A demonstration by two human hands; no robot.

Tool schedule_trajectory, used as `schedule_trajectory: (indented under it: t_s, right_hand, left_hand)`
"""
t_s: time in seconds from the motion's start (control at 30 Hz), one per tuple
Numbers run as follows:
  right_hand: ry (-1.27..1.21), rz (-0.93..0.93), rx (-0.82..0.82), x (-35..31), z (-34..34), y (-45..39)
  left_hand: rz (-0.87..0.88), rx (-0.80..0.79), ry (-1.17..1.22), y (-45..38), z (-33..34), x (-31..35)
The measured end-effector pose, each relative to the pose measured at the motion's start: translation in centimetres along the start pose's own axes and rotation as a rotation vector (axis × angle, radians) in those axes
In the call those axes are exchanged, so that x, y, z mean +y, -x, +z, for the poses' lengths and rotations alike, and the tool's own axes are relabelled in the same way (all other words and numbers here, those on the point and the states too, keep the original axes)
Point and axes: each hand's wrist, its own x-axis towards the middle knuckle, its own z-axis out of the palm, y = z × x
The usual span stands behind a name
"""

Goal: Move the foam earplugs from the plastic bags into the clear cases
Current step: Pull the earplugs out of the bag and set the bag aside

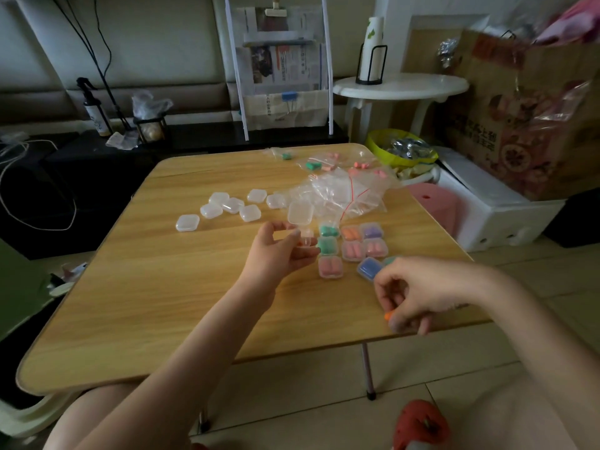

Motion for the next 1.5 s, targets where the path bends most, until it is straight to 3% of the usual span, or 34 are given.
schedule_trajectory:
  t_s: [0.23, 0.37, 0.47, 0.8, 1.03, 1.2, 1.3, 1.5]
  right_hand:
    - [-0.114, -0.103, 0.095, -0.1, -0.5, -0.5]
    - [-0.503, -0.326, 0.321, -0.9, -0.7, -0.9]
    - [-0.641, -0.47, 0.523, -1.7, -0.3, -1.6]
    - [-0.317, -0.512, 0.882, -2.6, 0.8, -3.2]
    - [-0.268, -0.525, 0.839, -2.7, 0.8, -3.1]
    - [-0.379, -0.542, 0.906, -2.5, 0.6, -3.5]
    - [-0.423, -0.55, 0.836, -2.8, 0.8, -3.9]
    - [-0.324, -0.646, 0.801, -3.6, 1.2, -4.9]
  left_hand:
    - [-0.016, -0.083, -0.047, 0.8, 0.9, -0.3]
    - [-0.039, -0.123, 0.001, 1.1, 1.4, -0.4]
    - [-0.071, -0.162, 0.06, 1.4, 1.6, -0.4]
    - [-0.098, -0.35, 0.177, 2.3, 1.6, 0.1]
    - [-0.097, -0.385, 0.178, 2.3, 1.3, 0.1]
    - [-0.126, -0.328, 0.174, 1.8, 1.0, -0.1]
    - [-0.146, -0.363, 0.17, 1.9, 0.8, 0.0]
    - [-0.286, -0.283, 0.356, 1.1, 0.2, 0.6]
